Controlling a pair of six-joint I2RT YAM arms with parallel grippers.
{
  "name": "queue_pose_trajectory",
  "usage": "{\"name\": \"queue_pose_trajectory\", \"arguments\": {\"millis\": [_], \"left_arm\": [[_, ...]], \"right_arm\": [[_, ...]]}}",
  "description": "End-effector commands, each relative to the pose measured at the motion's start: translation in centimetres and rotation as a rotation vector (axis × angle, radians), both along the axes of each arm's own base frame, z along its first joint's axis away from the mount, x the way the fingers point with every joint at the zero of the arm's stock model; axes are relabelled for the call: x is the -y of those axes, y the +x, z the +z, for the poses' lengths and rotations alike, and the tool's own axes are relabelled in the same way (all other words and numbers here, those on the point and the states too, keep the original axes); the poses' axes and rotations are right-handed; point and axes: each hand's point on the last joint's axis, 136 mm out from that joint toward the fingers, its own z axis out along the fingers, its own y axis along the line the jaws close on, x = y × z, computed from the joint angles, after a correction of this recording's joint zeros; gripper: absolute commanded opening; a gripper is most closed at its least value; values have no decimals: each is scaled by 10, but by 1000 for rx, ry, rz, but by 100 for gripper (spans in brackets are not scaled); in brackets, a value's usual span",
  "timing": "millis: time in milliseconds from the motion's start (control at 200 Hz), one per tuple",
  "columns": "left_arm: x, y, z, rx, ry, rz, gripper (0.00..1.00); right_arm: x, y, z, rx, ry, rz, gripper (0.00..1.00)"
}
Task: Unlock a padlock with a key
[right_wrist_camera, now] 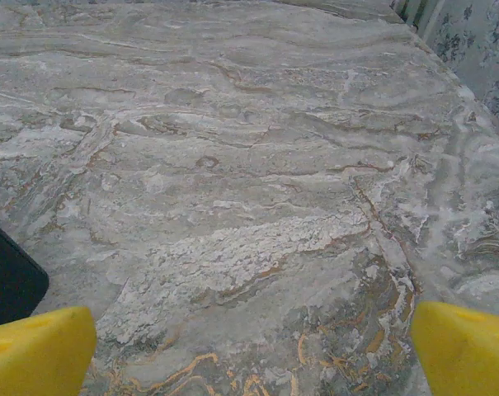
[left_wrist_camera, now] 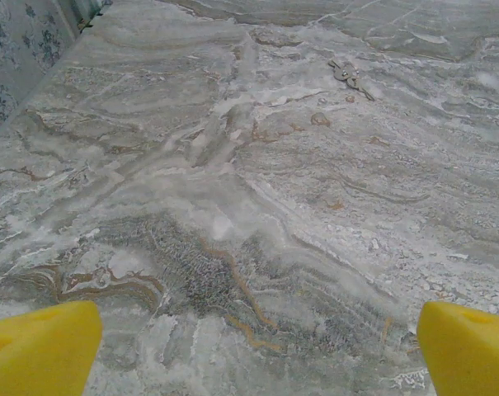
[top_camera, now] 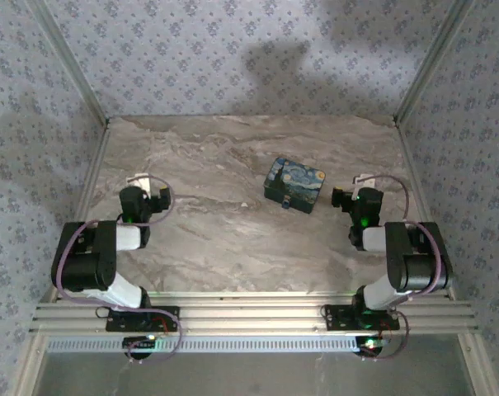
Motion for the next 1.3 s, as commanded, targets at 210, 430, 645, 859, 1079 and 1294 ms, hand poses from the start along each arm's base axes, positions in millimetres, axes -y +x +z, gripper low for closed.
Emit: {"name": "queue_pose_trajectory", "arguments": {"millis": [210, 430, 645, 859, 1079, 1294], "left_arm": [[3, 5, 11, 44, -19, -10, 98], [2, 5, 11, 44, -19, -9, 98], [2, 5, 11, 44, -20, -10, 98], [2, 5, 11, 44, -19, -9, 98], [3, 5, 11, 44, -20, -11, 98], [12, 6, 20, 35, -17, -66, 98]], "right_arm": [[1, 5, 9, 34, -15, -3, 100], [1, 5, 9, 34, -15, -3, 100], [1, 5, 9, 35, -15, -3, 100], [1, 5, 9, 33, -15, -2, 100], [1, 5, 8, 31, -8, 2, 100], [3, 4, 13, 35, -9, -13, 100]]}}
